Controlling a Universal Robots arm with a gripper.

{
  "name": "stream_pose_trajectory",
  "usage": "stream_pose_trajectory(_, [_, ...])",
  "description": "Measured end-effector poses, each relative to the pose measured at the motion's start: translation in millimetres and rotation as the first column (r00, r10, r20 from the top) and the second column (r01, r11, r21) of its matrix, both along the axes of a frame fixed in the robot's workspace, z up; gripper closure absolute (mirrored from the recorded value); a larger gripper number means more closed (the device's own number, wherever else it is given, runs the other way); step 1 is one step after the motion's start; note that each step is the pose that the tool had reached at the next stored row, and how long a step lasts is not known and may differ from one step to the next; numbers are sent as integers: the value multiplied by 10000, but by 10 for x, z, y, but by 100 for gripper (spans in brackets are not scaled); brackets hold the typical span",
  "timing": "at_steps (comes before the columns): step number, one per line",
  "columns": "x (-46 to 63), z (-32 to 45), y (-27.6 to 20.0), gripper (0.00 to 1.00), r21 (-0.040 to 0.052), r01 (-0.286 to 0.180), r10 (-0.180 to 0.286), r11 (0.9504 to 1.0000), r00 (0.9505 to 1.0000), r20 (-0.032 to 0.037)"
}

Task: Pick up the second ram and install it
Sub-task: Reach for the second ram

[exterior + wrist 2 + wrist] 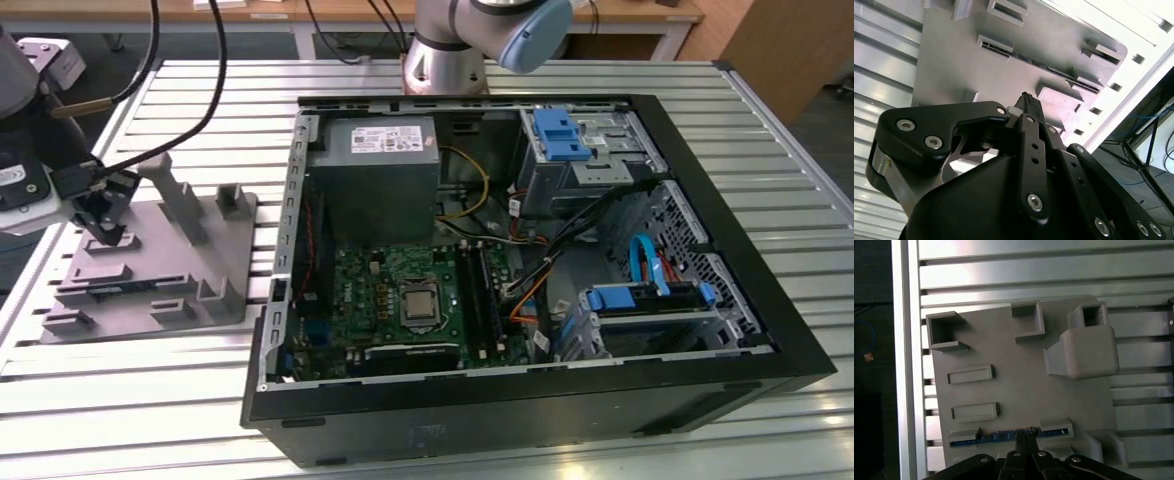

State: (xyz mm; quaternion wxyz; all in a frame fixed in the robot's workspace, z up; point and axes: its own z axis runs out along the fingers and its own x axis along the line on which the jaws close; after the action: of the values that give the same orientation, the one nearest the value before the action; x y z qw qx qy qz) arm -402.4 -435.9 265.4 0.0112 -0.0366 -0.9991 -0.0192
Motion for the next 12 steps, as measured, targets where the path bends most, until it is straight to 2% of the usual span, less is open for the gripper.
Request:
stream_pose_trajectory(8, [0, -141, 0, 90, -10, -45, 45, 10000, 10000, -5])
stream_pose_trajectory(12, [0, -189, 0, 90, -34, -397, 397, 9992, 9992, -5])
